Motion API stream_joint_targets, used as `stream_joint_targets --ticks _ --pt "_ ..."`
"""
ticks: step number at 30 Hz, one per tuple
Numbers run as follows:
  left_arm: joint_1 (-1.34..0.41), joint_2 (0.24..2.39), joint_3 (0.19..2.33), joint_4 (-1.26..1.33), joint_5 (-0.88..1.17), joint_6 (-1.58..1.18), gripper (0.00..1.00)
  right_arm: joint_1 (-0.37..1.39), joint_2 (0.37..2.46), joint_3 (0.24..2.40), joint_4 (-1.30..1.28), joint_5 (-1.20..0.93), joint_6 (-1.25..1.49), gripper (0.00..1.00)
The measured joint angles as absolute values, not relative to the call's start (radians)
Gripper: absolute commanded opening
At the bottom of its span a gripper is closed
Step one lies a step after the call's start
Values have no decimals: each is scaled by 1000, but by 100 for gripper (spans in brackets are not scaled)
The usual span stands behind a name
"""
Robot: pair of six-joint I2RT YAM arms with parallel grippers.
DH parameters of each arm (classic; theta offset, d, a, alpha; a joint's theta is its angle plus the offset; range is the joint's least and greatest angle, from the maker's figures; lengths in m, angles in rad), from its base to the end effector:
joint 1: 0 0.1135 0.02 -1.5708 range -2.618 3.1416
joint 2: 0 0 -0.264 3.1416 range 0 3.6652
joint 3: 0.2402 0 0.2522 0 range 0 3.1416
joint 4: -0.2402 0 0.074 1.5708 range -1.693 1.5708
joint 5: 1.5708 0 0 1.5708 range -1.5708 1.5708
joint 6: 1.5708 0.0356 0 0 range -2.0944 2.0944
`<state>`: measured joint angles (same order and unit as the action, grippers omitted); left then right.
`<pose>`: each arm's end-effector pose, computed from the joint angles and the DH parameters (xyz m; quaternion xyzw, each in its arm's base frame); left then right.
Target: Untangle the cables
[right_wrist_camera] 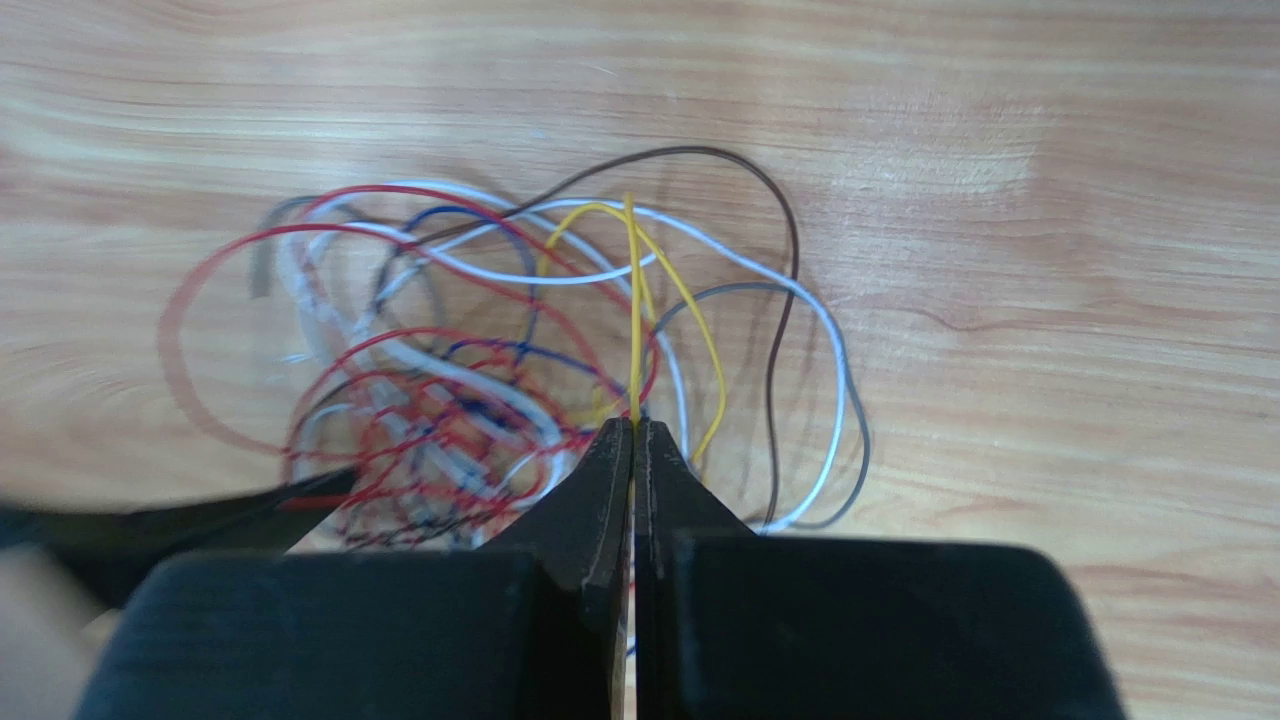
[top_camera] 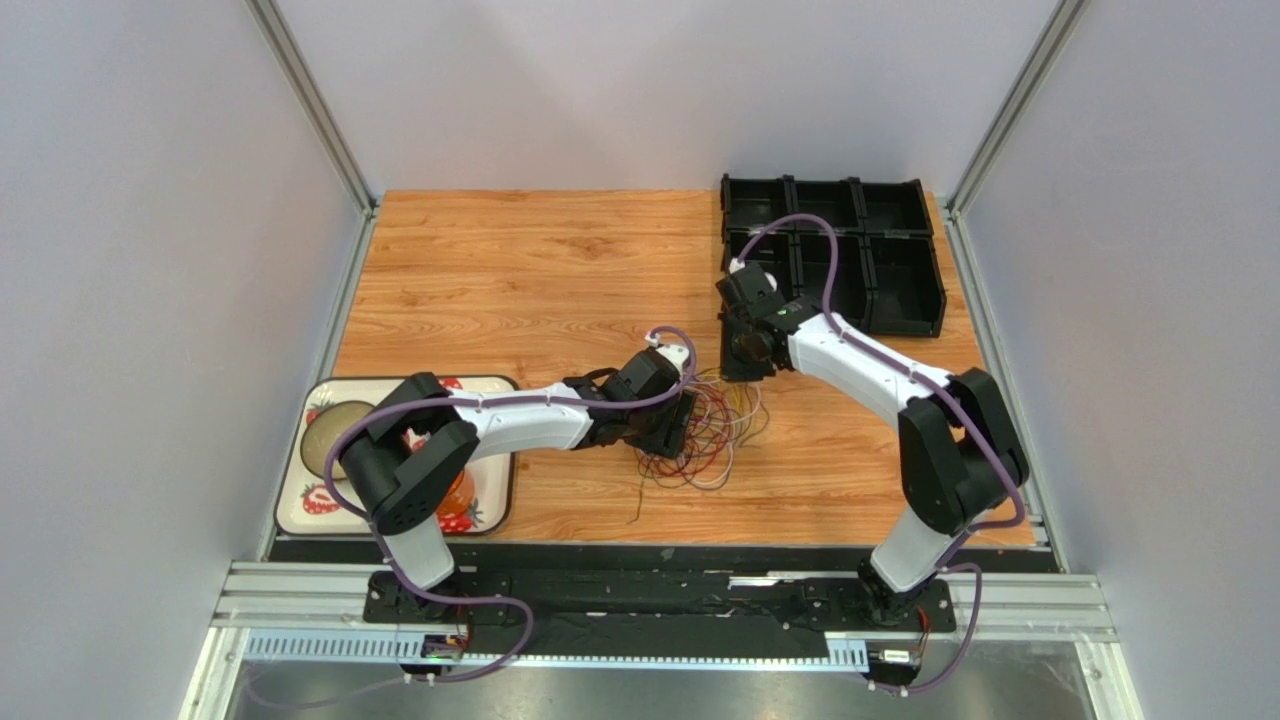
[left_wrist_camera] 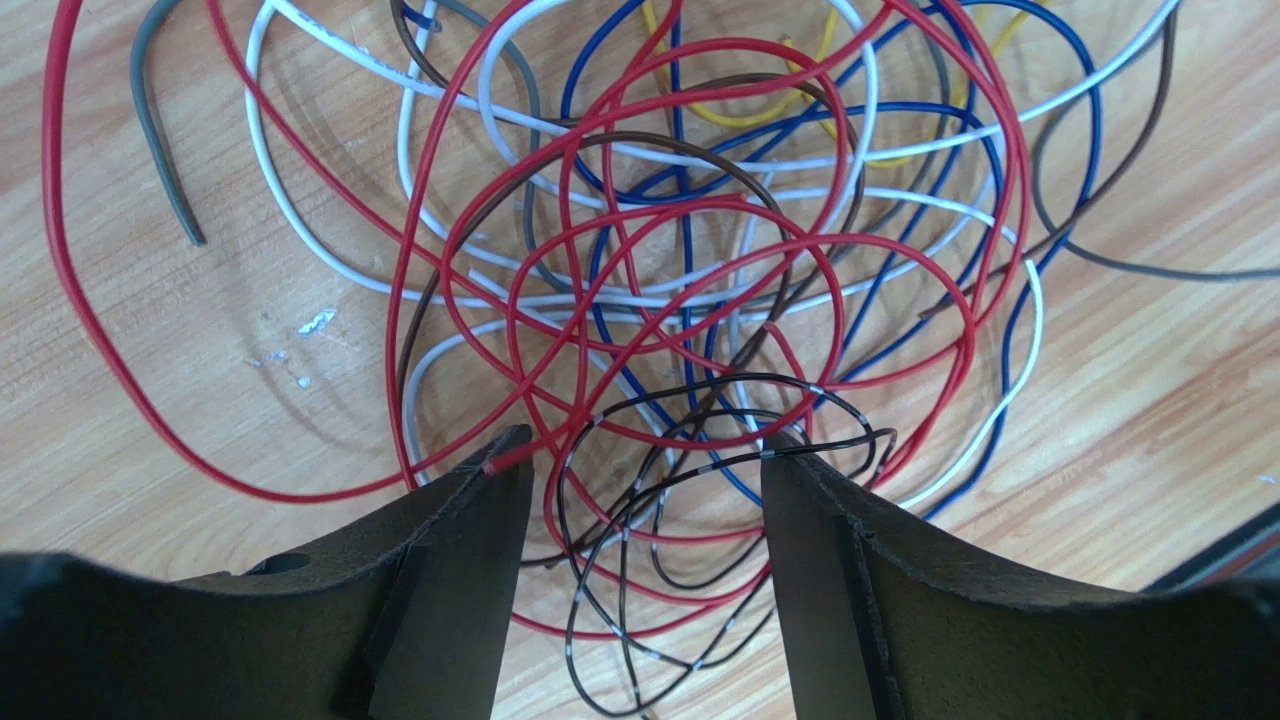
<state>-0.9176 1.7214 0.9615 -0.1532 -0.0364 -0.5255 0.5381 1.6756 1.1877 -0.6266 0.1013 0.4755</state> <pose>0.2110 -0.2736 0.1625 0.1786 0.9293 -0.2004 0.2538 0.2941 0.1713 0.2160 -0.0190 0.9727 0.0665 0.2214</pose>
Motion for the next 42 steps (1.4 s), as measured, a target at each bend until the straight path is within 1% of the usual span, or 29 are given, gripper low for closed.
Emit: stream_joint_targets --ticks 4,7,14,19,23,27,31,33,35,37,38,39,42 --pt "-918 1746 981 -146 -50 -531 65 539 1572 1284 -705 71 476 0" --pt "-920 1757 992 -143 -62 -537 65 540 1456 1388 -740 42 477 0" --pt "-921 1767 999 -132 -80 -546 65 540 1213 1571 -744 -44 491 0" --pt "-923 1768 999 -131 -91 -549 65 540 1110 1663 -732 -99 500 0" --pt "-924 1765 999 -138 -105 -548 67 540 1074 1735 -720 -111 498 0" --pt "-924 1759 999 -159 -118 -548 67 540 1085 1837 -726 -145 481 0" --pt "-924 1759 1001 -167 -120 -548 67 540 1185 2084 -724 -197 464 0" --pt "-925 1759 1001 -168 -123 -550 67 540 1212 2156 -694 -222 463 0" --pt "-926 1758 1001 -172 -130 -554 68 540 1193 2140 -672 -231 466 0" --pt "-927 1750 1001 -187 -138 -556 71 540 1156 2064 -647 -228 467 0" --pt "-927 1739 1001 -208 -142 -556 72 540 1126 2008 -645 -218 469 0" --pt "-927 1723 1001 -228 -147 -556 77 541 1104 1964 -647 -210 470 0" --pt "-927 1639 1001 -292 -174 -551 81 541 1040 1786 -637 -173 476 0"
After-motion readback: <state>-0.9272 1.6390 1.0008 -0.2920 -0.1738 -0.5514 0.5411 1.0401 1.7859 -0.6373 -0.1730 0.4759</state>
